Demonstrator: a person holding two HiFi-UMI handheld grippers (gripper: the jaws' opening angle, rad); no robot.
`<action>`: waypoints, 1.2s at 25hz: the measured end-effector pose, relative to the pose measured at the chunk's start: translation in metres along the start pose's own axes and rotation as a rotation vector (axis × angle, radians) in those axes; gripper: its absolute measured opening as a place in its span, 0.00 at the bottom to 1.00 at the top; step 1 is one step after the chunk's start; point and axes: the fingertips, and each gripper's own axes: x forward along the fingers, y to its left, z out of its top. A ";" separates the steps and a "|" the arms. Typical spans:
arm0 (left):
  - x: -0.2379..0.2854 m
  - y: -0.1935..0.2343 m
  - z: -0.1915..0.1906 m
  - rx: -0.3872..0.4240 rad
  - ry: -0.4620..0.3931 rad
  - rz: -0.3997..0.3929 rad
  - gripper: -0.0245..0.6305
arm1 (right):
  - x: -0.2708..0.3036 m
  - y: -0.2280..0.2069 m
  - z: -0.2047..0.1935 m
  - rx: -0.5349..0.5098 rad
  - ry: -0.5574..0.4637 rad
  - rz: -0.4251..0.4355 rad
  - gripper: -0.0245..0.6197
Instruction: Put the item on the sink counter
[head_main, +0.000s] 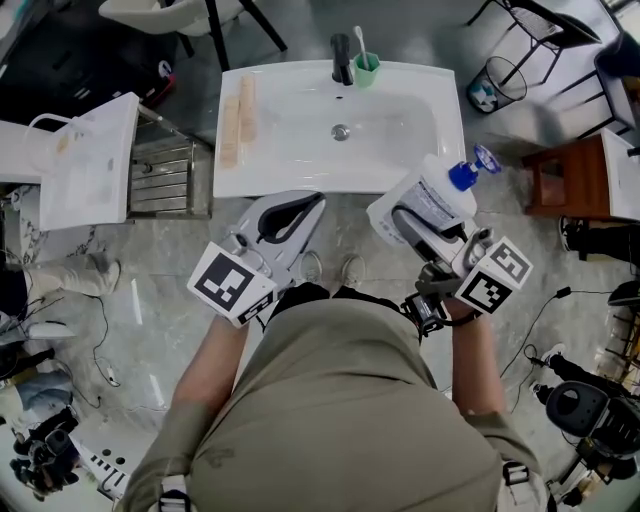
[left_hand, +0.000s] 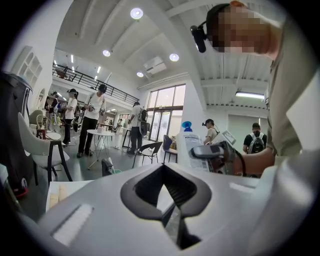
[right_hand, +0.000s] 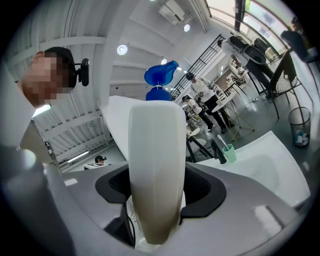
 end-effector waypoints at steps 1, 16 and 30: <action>0.004 -0.004 0.000 0.002 0.002 0.001 0.05 | -0.006 -0.003 0.001 0.002 0.000 0.000 0.47; 0.028 -0.033 -0.002 -0.002 0.007 0.054 0.05 | -0.040 -0.023 0.012 0.004 0.009 0.038 0.47; 0.024 -0.023 -0.003 -0.010 -0.010 0.083 0.05 | -0.036 -0.028 0.014 0.000 0.021 0.039 0.47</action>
